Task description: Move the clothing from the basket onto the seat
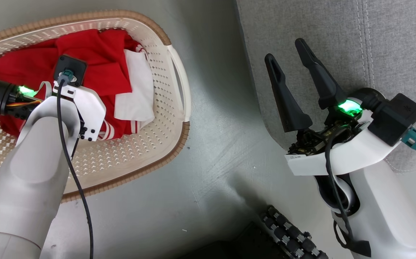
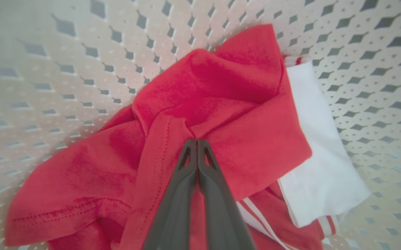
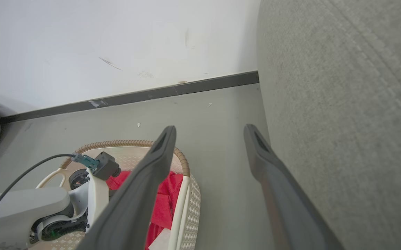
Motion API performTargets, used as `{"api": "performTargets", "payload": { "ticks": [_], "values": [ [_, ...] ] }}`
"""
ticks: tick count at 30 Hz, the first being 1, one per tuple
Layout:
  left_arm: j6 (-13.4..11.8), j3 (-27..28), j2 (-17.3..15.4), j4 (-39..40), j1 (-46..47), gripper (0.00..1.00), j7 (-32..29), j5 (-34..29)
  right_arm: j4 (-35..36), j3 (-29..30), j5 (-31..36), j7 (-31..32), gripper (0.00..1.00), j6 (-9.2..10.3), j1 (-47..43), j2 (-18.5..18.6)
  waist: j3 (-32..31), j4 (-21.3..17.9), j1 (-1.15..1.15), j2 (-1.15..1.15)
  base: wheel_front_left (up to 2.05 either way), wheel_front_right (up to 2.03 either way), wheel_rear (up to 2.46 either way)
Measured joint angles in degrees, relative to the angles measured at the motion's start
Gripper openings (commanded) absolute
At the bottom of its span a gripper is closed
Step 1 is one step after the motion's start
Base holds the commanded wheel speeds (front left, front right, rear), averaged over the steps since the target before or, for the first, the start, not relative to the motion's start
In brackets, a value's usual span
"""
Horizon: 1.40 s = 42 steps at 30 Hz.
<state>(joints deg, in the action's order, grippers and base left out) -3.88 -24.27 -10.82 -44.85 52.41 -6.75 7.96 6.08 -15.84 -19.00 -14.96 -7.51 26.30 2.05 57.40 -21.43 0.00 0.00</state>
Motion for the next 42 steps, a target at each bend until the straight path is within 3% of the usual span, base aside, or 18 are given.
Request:
{"api": "performTargets", "payload": {
  "ticks": [21,33,42],
  "values": [
    [0.1,3.0,2.3,5.7,-5.0,0.00,11.6,4.4,-3.8,3.8,2.3,0.1,1.00,-0.04,1.5,0.2,-5.6,4.4,0.00,0.00,0.00,0.00,0.00],
    [0.6,4.7,5.0,8.2,-9.3,0.00,18.4,7.7,-6.8,7.1,5.2,0.1,1.00,-0.03,1.5,0.5,-11.4,7.6,0.00,0.00,0.00,0.00,0.00],
    [1.1,5.8,6.2,9.5,-13.7,0.00,20.0,10.2,-8.7,9.7,7.6,0.1,1.00,-0.03,-0.2,0.5,-16.9,10.2,0.00,0.00,0.00,0.00,0.00]
  ]
}}
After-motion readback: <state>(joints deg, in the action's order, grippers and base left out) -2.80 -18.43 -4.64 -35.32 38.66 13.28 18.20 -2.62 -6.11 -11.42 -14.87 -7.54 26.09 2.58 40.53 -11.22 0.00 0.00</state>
